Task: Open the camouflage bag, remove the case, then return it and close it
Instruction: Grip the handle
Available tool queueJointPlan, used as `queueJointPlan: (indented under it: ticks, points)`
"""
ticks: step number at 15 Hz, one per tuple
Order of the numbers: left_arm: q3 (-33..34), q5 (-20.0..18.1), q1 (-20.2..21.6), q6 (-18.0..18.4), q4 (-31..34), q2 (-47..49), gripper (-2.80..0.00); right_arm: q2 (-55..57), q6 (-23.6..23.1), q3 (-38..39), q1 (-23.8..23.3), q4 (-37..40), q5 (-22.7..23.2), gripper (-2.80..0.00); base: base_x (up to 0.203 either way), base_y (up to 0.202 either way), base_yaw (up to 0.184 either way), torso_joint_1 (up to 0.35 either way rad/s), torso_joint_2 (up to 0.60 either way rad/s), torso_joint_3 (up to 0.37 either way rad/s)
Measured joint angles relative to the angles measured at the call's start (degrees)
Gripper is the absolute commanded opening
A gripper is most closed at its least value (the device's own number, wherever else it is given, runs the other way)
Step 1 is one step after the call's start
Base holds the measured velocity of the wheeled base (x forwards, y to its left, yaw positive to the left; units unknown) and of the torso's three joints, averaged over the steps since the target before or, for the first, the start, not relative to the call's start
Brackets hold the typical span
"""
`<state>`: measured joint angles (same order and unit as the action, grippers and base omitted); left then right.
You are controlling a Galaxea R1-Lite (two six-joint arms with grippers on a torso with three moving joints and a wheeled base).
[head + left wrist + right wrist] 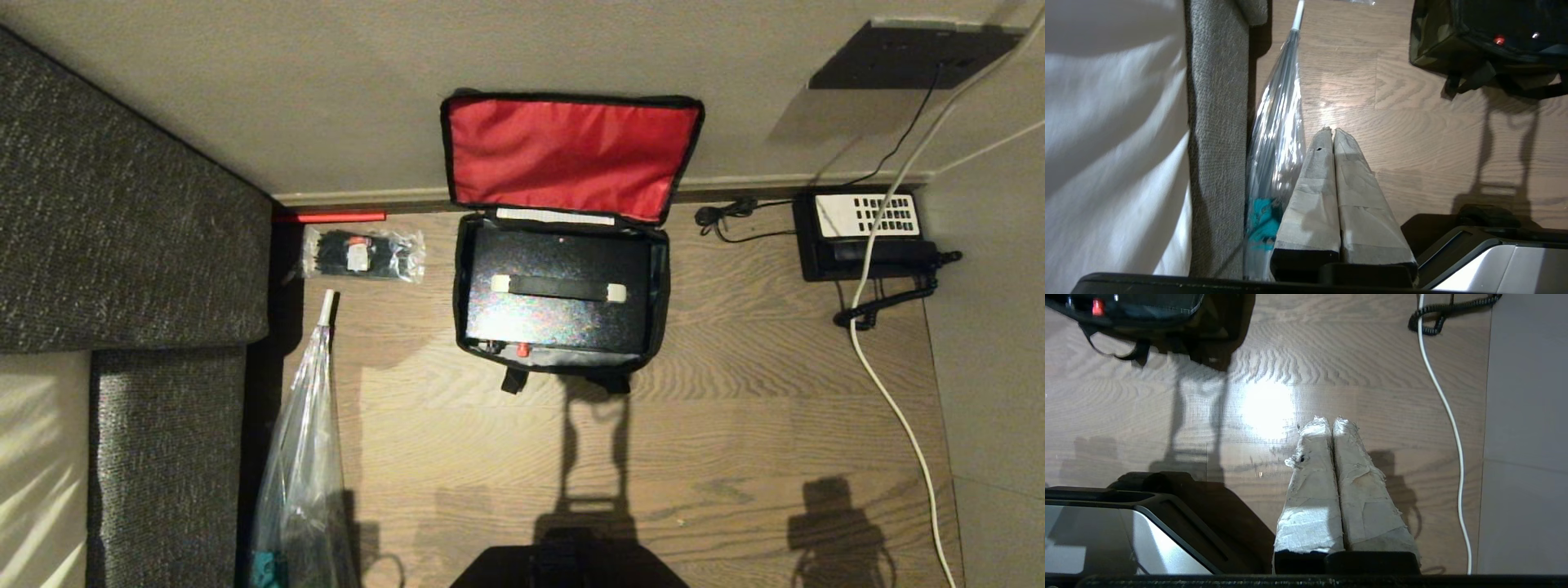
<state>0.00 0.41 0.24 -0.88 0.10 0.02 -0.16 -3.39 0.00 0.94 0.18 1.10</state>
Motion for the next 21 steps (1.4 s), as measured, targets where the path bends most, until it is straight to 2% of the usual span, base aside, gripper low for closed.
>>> queueJointPlan:
  ticks: [21]
  points:
    - [0.00,0.00,0.00,0.11,0.00,0.00,-2.80,0.06,0.00,0.00,0.00,0.03,0.02,-2.80,0.000,0.000,0.000,0.000,0.00,0.000]
